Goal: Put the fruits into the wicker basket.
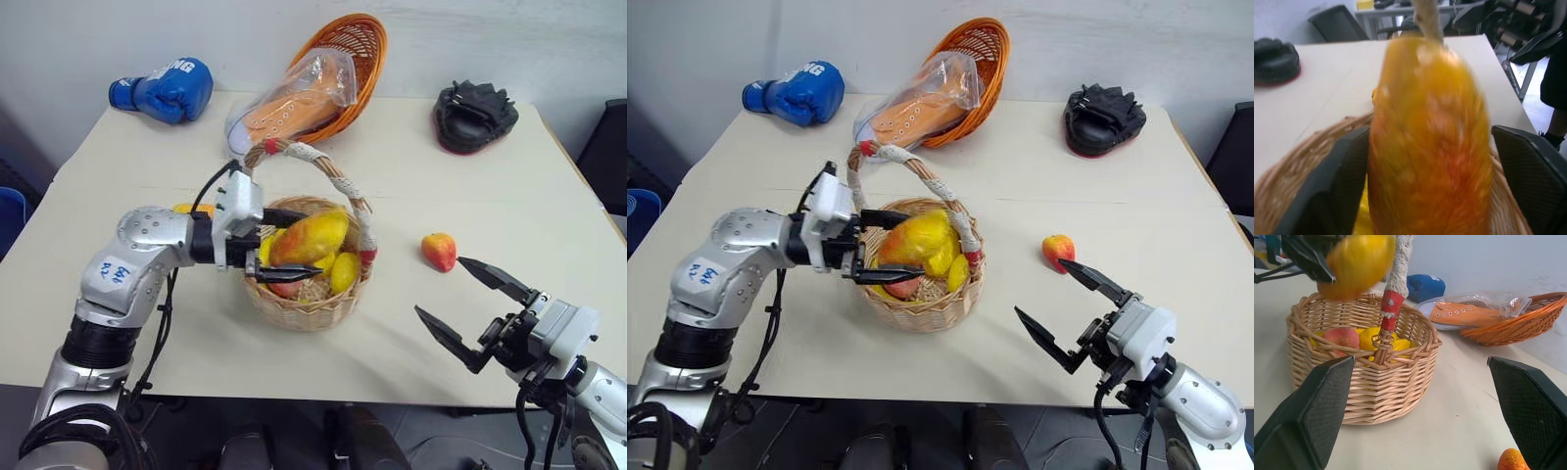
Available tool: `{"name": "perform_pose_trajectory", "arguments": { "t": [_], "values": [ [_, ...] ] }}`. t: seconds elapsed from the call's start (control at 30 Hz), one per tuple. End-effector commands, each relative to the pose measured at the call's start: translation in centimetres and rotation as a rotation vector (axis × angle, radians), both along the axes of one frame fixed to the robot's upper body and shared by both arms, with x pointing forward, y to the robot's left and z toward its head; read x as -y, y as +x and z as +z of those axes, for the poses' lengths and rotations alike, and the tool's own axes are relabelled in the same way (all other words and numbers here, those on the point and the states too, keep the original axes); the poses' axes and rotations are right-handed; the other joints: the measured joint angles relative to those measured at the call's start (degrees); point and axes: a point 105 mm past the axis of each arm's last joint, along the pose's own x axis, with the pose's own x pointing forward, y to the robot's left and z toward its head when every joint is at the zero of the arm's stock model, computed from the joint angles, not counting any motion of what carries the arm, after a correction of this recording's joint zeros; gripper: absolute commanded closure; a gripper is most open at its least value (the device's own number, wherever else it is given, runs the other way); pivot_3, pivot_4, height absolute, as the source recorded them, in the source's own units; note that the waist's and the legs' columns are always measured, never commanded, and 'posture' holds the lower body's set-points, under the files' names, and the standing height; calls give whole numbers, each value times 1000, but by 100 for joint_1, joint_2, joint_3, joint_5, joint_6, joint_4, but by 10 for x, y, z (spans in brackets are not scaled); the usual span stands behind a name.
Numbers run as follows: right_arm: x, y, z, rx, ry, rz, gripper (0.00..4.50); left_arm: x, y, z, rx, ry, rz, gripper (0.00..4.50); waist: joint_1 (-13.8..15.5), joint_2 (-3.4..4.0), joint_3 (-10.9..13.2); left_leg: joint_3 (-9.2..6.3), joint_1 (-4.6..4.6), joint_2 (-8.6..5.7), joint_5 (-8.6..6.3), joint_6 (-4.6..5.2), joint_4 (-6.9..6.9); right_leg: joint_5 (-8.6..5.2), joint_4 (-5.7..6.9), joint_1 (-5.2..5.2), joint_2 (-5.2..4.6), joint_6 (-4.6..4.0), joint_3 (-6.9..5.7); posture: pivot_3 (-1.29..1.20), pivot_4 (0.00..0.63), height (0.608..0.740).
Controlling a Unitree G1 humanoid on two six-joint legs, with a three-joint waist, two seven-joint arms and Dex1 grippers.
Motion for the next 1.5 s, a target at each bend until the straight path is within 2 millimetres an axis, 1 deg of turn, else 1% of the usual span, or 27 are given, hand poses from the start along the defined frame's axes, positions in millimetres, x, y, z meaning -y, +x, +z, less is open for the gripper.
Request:
{"name": "perform_pose_trajectory", "arguments": {
  "t": [0.03,0.13,0.17,0.27,0.3,0.37,0.4,0.43,0.5,0.57,0.6,0.63,0.7,0.77,0.8,0.83,0.9,1.0,1.07,1.13,1.23,1.33,1.5],
  "values": [
    [-5,-3,12,56,4,11,0,-4,-5,13,58,-25,-19,20,4,1,0,0,1,1,0,0,-1,0,0,0,0,0,-1,0,150,740],
    [-4,-2,14,61,12,9,0,-17,-10,24,67,-69,-19,20,-4,3,2,-1,0,4,1,-1,-1,0,0,0,0,0,-2,0,150,740],
    [-3,0,14,58,22,-3,0,-30,-9,26,53,-76,11,20,-12,4,2,-1,0,5,1,-1,-1,0,0,0,0,0,-2,0,150,740],
    [-7,-1,11,44,32,4,0,-77,-9,23,3,-111,162,20,-43,12,6,-5,7,15,2,-3,-9,-2,1,0,1,-4,2,0,150,740],
    [-8,-1,10,41,30,10,0,-88,-10,21,-5,-112,200,20,-49,14,7,-7,10,16,3,-5,-14,-4,1,-2,2,-6,2,0,150,740],
    [-10,-2,10,32,41,30,0,-124,-7,18,3,-127,352,20,-20,15,8,-16,12,16,3,-7,-17,-6,2,-1,0,-10,-2,0,150,740],
    [-13,-2,9,28,40,48,0,-145,-5,15,7,-133,439,20,-13,14,7,-17,11,15,4,-7,-16,-6,0,-2,-1,-10,-3,0,150,740],
    [-14,-2,8,25,39,61,0,-160,-5,12,11,-135,495,20,-10,14,7,-17,11,13,4,-6,-15,-6,-1,-1,-4,-10,-3,0,150,740],
    [-18,-3,8,24,32,91,0,-197,-6,2,4,-144,646,20,-7,13,7,-17,11,10,2,-2,-16,-6,-2,0,-8,-10,-6,0,150,740],
    [-21,-1,11,26,70,96,0,-237,-15,-18,-25,-145,813,20,-8,13,7,-17,11,10,-1,3,-17,-6,-7,1,-12,-10,-10,0,150,740],
    [-22,0,12,27,89,93,0,-247,-19,-24,-35,-145,856,20,-20,12,6,-16,12,10,-2,5,-19,-6,-9,1,-15,-11,-11,0,150,740],
    [-26,0,14,34,87,111,0,-260,-28,-38,-65,-126,910,20,-15,10,6,-15,12,11,-4,7,-22,-7,-11,0,-15,-11,-13,0,150,740],
    [-32,-1,18,51,82,133,0,-278,-43,-55,-105,-124,1003,20,-36,7,4,-13,7,14,-8,10,-23,-7,-14,-4,-19,-13,-15,0,150,740],
    [-37,-1,22,72,84,140,0,-296,-54,-65,-106,-139,1121,20,-12,1,1,-14,3,14,-19,23,-24,-7,-17,-4,-23,-13,-19,0,150,740],
    [-39,-1,24,82,86,141,0,-303,-58,-69,-93,-128,1160,20,3,-4,-2,-16,1,16,-35,46,-24,-7,-20,-5,-23,-13,-22,0,150,740],
    [-40,-1,25,89,86,142,0,-307,-60,-72,-92,-133,1188,20,19,-12,-7,-19,-1,16,-39,49,-24,-7,-20,-5,-26,-13,-25,0,150,740],
    [-43,0,26,94,86,144,0,-301,-58,-73,-82,-120,1171,20,56,-22,-14,-23,-1,12,-41,51,-24,-7,-22,-4,-32,-14,-31,0,150,740],
    [-44,1,26,92,84,145,0,-280,-39,-64,-36,-110,1085,20,141,-24,-15,-22,0,9,-43,55,-24,-5,-29,1,-38,-16,-32,0,150,740],
    [-45,4,26,92,82,146,0,-257,-12,-52,0,-79,969,20,195,-26,-17,-23,-1,7,-43,56,-24,-3,-33,4,-39,-17,-35,0,150,740],
    [-45,8,25,93,77,148,0,-243,12,-42,50,-16,904,20,236,-33,-21,-31,-1,-1,-39,61,-23,2,-38,11,-40,-15,-43,0,150,740],
    [-41,14,24,96,71,133,0,-221,48,-34,101,68,810,20,214,-33,-21,-20,0,2,-39,60,-24,14,-54,15,-29,-16,-39,0,150,740],
    [-38,18,21,94,71,124,0,-200,77,-37,107,190,703,20,141,-26,-18,-3,-4,-10,-35,52,-21,15,-64,13,-20,-10,-31,0,150,740],
    [-38,19,20,95,68,107,0,-179,110,-40,96,348,645,20,107,-27,-17,20,-25,-6,-28,31,-16,14,-65,-17,3,-5,-21,0,150,740]
  ]
}}
